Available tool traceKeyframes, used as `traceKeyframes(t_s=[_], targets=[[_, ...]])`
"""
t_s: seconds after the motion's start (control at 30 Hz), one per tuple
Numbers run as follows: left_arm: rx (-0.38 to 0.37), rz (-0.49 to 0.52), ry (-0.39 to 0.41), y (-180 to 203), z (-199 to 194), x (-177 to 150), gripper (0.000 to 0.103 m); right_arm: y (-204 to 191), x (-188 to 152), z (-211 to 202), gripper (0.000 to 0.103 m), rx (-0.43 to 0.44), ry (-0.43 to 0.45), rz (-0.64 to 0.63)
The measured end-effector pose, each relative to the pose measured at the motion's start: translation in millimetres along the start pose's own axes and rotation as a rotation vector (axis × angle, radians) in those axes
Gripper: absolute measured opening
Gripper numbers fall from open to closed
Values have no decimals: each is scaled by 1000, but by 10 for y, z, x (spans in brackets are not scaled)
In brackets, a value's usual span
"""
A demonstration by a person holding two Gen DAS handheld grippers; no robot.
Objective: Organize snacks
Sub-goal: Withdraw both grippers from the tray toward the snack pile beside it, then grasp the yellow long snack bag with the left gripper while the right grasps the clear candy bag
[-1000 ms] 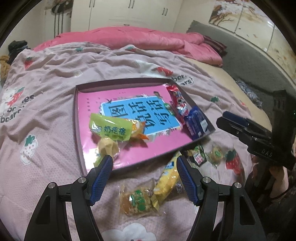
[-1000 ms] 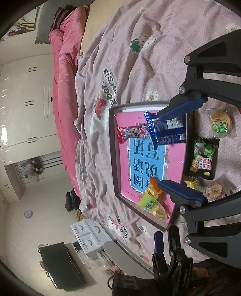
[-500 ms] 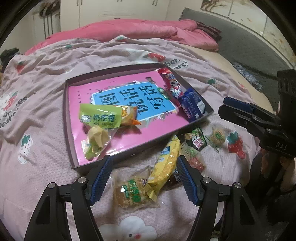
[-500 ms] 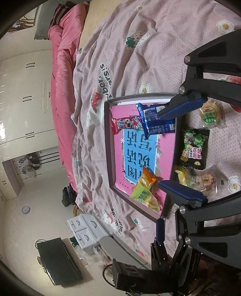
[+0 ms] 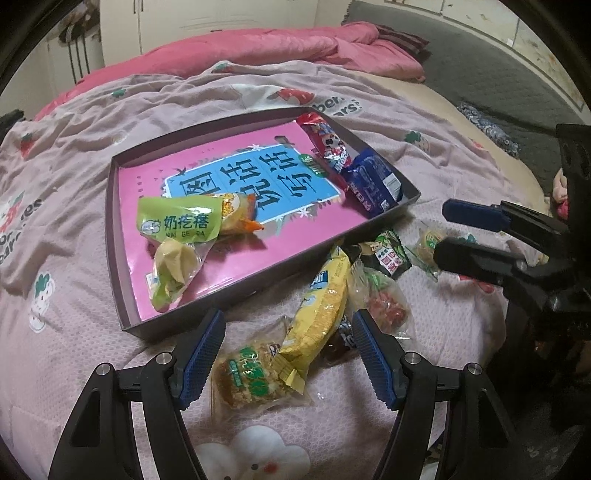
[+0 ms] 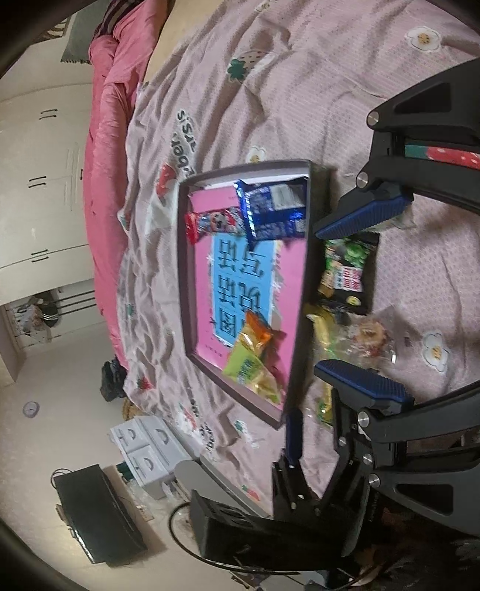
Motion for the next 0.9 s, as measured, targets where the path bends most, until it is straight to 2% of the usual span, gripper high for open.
traceKeyframes(t_s=[0.67, 0.9], targets=[[5, 30, -44, -29, 42, -23, 73, -252, -253, 385, 67, 62, -166, -71], [-17, 24, -48, -33, 62, -13, 73, -297, -260, 536, 62, 85, -190, -86]])
Point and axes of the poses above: each gripper's, at about its wrist camera, not at the fingertips, and z roughly the way its jaws point, y to its right, x to its top, the point moved 2 cm from there along z, roughly the way its jaws point, and after that the axes turned 8 degrees about -x, right-handed, at the moved point
